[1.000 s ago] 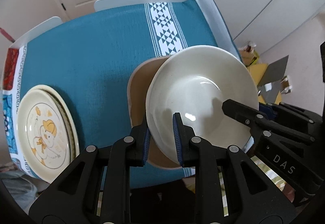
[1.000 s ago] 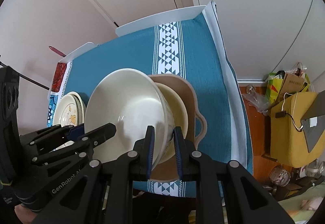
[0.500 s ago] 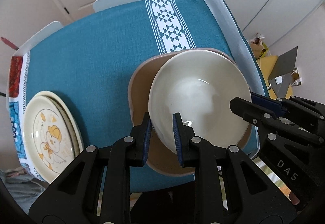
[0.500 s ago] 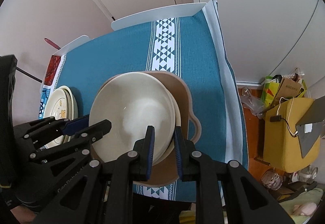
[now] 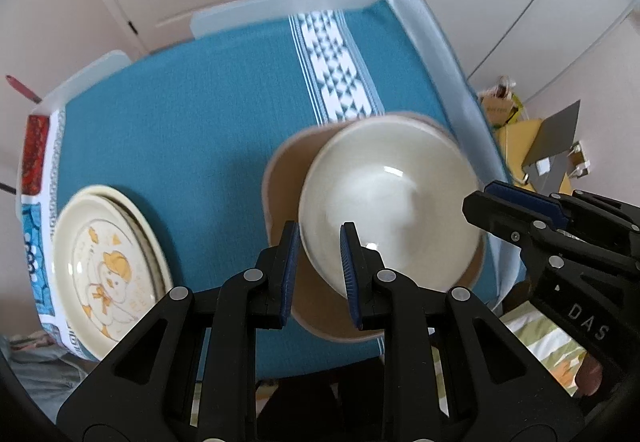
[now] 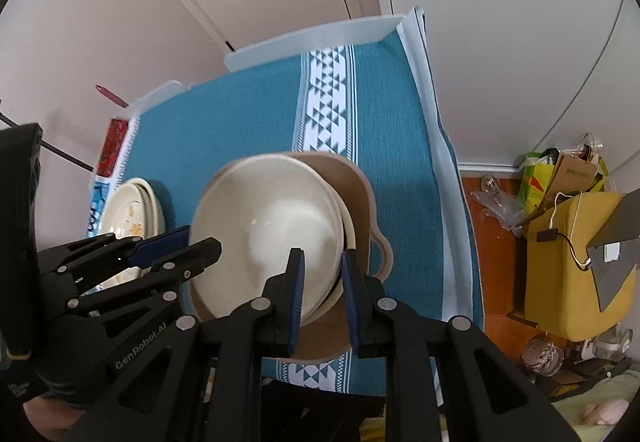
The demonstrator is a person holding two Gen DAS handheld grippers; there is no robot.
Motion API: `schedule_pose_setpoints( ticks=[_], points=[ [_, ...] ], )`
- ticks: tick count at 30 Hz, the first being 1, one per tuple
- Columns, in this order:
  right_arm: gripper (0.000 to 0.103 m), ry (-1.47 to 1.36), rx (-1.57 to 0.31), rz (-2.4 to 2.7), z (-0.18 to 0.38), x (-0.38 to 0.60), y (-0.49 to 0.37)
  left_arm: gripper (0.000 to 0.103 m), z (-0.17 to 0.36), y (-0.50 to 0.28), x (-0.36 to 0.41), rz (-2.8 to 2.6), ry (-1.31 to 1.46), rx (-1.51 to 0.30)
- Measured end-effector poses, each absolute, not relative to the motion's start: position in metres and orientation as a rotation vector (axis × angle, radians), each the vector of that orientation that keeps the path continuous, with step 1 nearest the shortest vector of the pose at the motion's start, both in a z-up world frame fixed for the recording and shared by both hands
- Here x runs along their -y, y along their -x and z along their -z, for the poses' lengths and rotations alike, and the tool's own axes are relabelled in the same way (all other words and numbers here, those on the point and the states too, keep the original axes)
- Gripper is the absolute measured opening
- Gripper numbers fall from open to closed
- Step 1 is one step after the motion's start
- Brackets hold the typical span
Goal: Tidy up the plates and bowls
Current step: 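Open both grippers and regrasp the rim of the taupe dish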
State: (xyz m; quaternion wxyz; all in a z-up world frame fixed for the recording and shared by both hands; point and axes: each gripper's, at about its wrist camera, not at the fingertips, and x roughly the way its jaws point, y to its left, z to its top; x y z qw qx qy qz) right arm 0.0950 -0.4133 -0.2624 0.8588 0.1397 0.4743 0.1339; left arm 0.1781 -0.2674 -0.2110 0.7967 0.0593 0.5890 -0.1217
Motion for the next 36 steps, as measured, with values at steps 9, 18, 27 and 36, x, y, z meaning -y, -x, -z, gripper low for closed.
schedule_pose_setpoints(
  ticks=[9, 18, 27, 36],
  points=[
    [0.072, -0.239, -0.812, -0.326, 0.212, 0.426, -0.064, 0.101, 0.138, -0.154, 0.243, 0.289, -0.142, -0.966],
    [0.098, 0.017, -0.836, -0.24, 0.21, 0.426, -0.038, 0.102, 0.159, -0.148, 0.211, 0.361, -0.212, -1.082],
    [0.096, 0.125, -1.097, -0.233, 0.274, 0.409, -0.083, 0.099, 0.238, -0.164, 0.23, 0.422, -0.303, -1.315],
    [0.056, 0.177, -1.217, -0.339, 0.31, 0.393, -0.109, 0.064, 0.275, -0.173, 0.247, 0.484, -0.344, -1.411]
  ],
)
